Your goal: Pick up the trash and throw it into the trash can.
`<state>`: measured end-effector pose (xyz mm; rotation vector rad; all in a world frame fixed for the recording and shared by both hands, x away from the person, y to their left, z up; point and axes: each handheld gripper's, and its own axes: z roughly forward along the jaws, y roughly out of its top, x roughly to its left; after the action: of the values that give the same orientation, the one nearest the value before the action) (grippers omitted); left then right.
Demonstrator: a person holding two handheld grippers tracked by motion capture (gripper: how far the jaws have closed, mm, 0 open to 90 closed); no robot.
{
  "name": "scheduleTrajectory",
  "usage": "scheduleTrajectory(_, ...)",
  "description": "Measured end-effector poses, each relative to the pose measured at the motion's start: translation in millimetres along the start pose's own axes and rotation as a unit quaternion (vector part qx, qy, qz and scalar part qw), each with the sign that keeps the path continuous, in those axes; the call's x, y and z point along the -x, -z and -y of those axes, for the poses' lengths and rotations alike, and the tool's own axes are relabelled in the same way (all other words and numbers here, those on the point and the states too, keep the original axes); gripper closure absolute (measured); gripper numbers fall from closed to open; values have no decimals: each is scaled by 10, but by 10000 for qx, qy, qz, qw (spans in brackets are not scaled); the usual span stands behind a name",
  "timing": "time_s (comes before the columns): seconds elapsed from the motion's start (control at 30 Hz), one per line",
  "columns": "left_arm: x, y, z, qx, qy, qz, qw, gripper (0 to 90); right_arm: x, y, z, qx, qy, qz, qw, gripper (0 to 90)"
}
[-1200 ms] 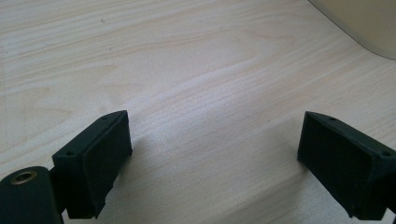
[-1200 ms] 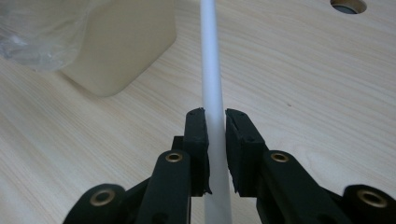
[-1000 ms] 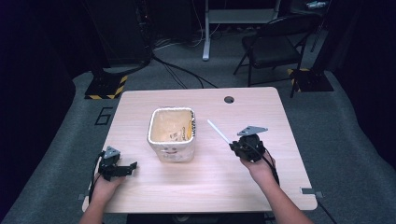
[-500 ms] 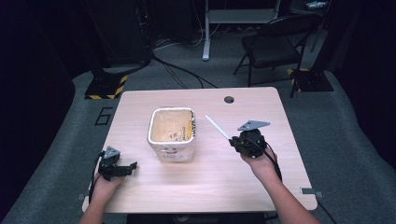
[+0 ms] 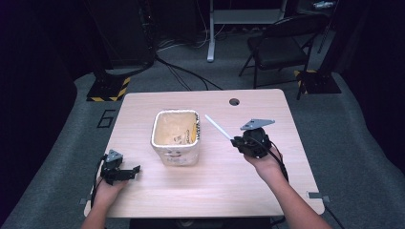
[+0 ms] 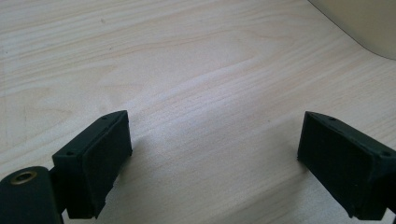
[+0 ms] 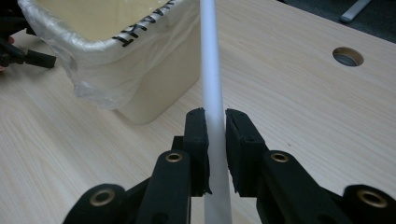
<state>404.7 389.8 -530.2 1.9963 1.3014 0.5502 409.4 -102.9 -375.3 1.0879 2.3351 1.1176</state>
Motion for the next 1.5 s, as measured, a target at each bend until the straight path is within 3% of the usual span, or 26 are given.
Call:
scheduleTrajectory(0.53, 0, 0, 0, 0, 1, 2, 10000, 92, -190, -104, -190, 25, 186, -299, 9994, 785)
scheduleTrajectory(1.5, -1, 1, 0, -1, 2, 4, 10000, 92, -460, -405, -397, -45, 386, -543, 9978, 785)
